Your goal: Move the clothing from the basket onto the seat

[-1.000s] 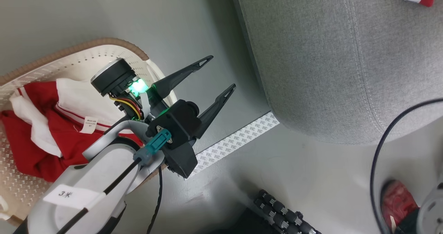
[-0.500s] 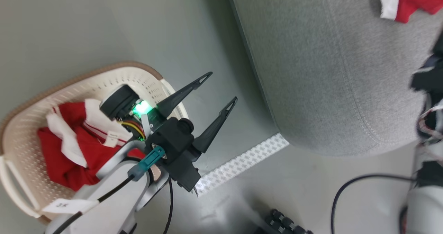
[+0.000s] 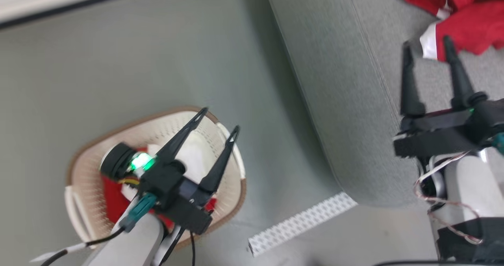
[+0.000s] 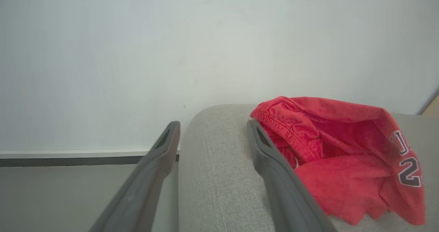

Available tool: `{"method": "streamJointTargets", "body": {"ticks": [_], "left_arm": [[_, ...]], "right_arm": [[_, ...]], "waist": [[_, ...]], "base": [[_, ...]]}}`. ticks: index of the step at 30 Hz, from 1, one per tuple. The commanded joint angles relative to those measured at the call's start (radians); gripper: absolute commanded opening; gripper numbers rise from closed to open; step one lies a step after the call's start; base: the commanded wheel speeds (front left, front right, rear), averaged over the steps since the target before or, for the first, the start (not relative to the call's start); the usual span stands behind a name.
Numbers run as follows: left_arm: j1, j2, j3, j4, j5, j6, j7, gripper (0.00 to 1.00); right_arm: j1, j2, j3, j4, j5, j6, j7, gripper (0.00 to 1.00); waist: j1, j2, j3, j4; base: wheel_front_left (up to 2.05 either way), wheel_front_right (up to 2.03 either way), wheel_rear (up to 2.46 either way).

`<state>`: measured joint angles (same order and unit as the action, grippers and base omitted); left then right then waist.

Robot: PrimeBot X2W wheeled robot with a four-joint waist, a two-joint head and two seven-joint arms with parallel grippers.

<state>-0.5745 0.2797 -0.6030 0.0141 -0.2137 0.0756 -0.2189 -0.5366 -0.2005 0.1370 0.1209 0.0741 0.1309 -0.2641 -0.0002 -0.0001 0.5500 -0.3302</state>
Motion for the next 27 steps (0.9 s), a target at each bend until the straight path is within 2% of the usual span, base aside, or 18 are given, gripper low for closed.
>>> {"method": "streamJointTargets", "body": {"ticks": [1,9,13,19,27], "left_arm": [[0.031,0.002,0.009,0.007,-0.013,0.009,-0.012,1.00],[0.161,-0.014,0.080,0.017,-0.062,0.074,-0.044,1.00],[0.238,-0.013,0.117,-0.005,-0.075,0.101,-0.047,1.00],[0.374,-0.022,0.212,-0.065,-0.085,0.131,-0.046,1.00],[0.511,-0.058,0.323,-0.092,-0.052,0.114,-0.046,1.00]], "right_arm": [[0.024,-0.014,0.018,-0.006,0.013,0.000,-0.002,1.00],[0.089,-0.058,0.201,-0.015,0.067,0.000,-0.002,1.00],[0.129,-0.068,0.260,0.004,0.088,0.000,-0.002,1.00],[0.204,-0.043,0.269,0.000,0.095,0.000,-0.002,1.00],[0.308,-0.005,0.215,-0.019,0.086,0.000,-0.002,1.00]], "waist": [[0.0002,0.0001,-0.113,0.092],[0.0002,0.0001,-0.244,0.185],[0.0002,0.0001,-0.301,0.224],[0.0002,0.0001,-0.392,0.271],[0.0002,0.0001,-0.487,0.287]], "base": [[0.00,0.00,0.00],[0.00,0.00,0.00],[0.00,0.00,0.00],[0.00,0.00,0.00],[0.00,0.00,0.00]]}}
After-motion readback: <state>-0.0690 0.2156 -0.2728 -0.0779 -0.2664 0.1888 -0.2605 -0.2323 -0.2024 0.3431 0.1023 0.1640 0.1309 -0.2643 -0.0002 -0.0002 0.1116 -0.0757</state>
